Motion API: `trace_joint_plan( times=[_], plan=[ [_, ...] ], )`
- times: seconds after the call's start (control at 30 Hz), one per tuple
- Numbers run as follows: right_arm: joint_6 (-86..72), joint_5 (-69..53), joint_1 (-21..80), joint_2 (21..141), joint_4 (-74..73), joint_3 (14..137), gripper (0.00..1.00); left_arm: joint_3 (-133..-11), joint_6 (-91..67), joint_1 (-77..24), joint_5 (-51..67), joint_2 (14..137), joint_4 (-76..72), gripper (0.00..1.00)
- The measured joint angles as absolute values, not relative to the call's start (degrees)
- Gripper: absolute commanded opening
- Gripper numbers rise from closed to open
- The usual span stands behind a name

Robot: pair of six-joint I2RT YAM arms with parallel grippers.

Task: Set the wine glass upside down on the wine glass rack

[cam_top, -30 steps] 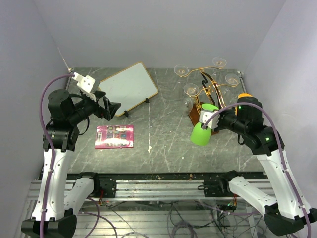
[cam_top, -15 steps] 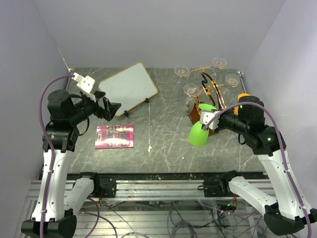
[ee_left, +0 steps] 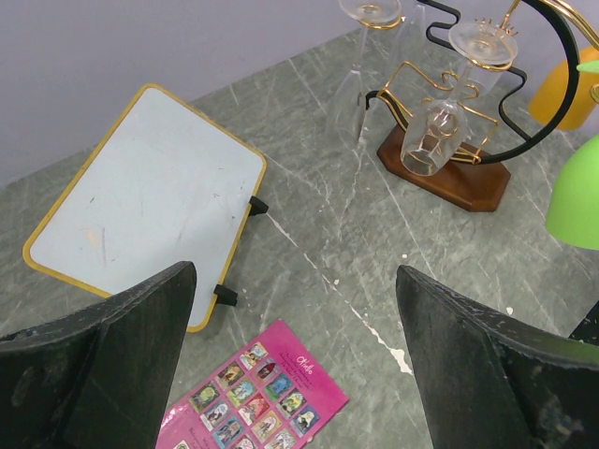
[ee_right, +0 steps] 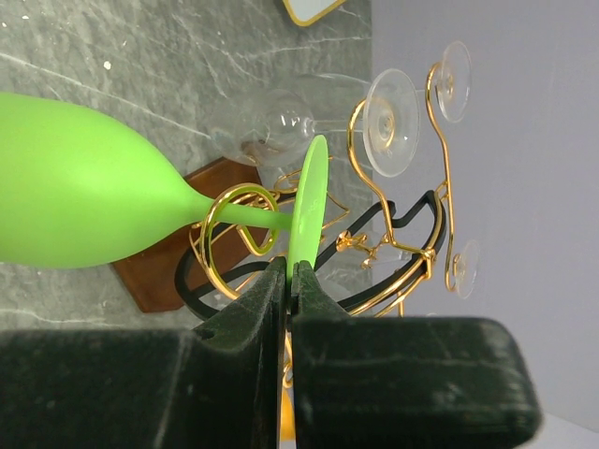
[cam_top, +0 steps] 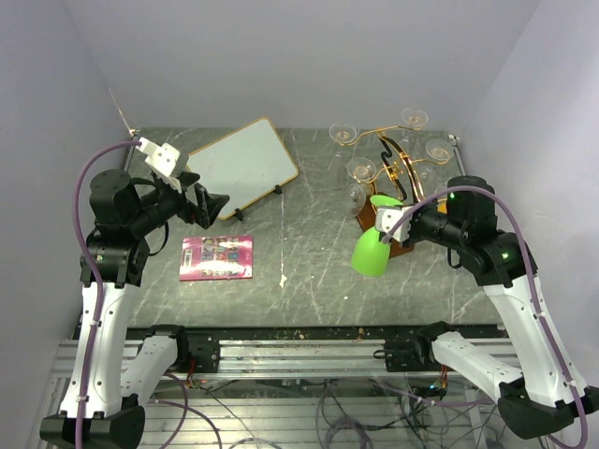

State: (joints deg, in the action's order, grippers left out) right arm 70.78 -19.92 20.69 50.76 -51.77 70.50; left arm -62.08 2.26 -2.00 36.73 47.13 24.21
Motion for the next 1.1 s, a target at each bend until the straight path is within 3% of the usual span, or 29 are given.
trace_joint_plan(
  times=[1.1],
  plan=[
    [69.71, -15.22, 20.69, 51.48, -48.21, 69.52, 0.00, -62.08, 2.83, -2.00, 37.76, 46.78, 24.21, 0.98]
  ],
)
